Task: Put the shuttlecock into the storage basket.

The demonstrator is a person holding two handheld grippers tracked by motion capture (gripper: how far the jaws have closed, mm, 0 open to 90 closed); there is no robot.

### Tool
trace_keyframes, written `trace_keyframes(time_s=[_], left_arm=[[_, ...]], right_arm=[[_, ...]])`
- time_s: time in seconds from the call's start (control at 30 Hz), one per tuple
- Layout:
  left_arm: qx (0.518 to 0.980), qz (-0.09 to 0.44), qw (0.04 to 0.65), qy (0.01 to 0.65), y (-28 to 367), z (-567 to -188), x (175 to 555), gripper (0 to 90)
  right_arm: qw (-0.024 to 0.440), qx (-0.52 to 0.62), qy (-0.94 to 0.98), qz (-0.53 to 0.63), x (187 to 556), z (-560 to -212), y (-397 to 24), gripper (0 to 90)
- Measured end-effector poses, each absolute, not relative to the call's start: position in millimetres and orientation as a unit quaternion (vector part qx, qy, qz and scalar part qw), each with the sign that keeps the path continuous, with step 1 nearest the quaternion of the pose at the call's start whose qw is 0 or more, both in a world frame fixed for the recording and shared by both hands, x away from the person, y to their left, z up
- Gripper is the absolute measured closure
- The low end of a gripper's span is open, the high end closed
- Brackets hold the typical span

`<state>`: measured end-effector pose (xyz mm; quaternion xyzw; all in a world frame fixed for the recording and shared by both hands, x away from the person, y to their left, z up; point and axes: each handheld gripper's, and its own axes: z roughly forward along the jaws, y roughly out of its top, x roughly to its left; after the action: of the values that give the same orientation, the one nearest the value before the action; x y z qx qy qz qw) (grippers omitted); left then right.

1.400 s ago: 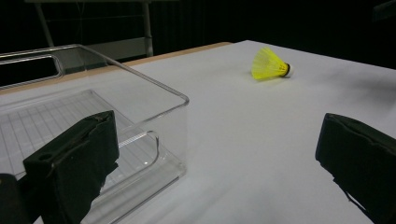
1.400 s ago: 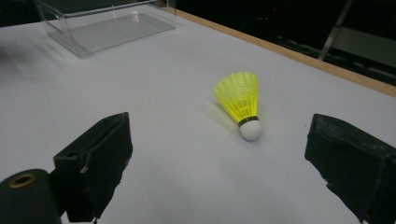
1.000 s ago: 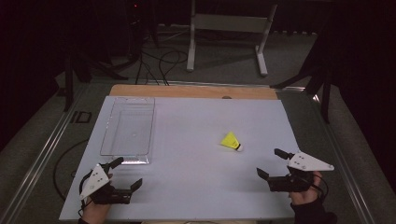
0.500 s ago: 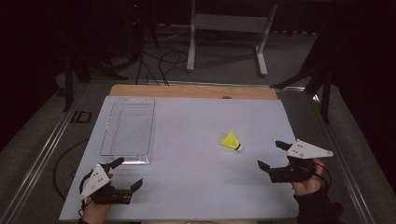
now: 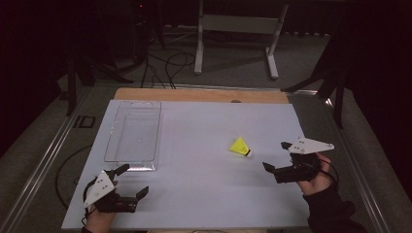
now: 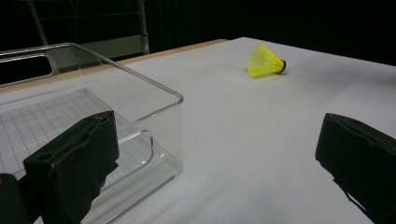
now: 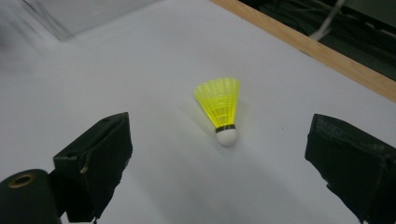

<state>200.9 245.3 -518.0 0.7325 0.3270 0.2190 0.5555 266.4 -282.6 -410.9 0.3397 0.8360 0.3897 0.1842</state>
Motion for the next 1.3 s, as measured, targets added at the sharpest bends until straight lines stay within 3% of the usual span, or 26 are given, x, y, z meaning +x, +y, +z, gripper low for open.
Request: trace_keyframes(time_s=[1.3], left_arm=[[0.735,0.208,0.558,0.325,245,-519,202,0.4]], right_arm=[[0.132,0.338,0.890,0.277,318,-431,-257,8.2]])
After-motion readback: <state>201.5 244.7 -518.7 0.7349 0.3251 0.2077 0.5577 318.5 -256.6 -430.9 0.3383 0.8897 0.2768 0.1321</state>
